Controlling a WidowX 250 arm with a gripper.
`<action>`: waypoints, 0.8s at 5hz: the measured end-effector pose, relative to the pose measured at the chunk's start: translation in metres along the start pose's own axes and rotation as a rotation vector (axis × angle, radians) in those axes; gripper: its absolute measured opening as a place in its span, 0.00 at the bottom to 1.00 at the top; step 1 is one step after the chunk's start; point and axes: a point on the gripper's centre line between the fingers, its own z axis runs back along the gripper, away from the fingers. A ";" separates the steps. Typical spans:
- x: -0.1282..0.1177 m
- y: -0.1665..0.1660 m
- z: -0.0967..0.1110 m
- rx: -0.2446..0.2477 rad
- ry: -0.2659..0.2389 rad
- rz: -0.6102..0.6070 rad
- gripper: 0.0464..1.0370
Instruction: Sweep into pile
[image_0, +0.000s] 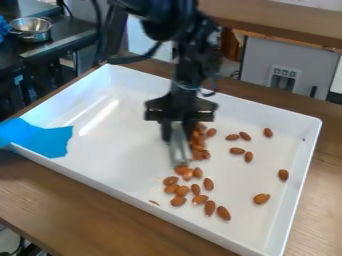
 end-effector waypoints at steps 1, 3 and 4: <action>-0.009 -0.032 0.005 -0.016 0.019 0.007 0.34; -0.027 -0.098 0.015 -0.045 0.043 0.014 0.34; -0.030 -0.118 0.021 -0.063 0.050 0.016 0.34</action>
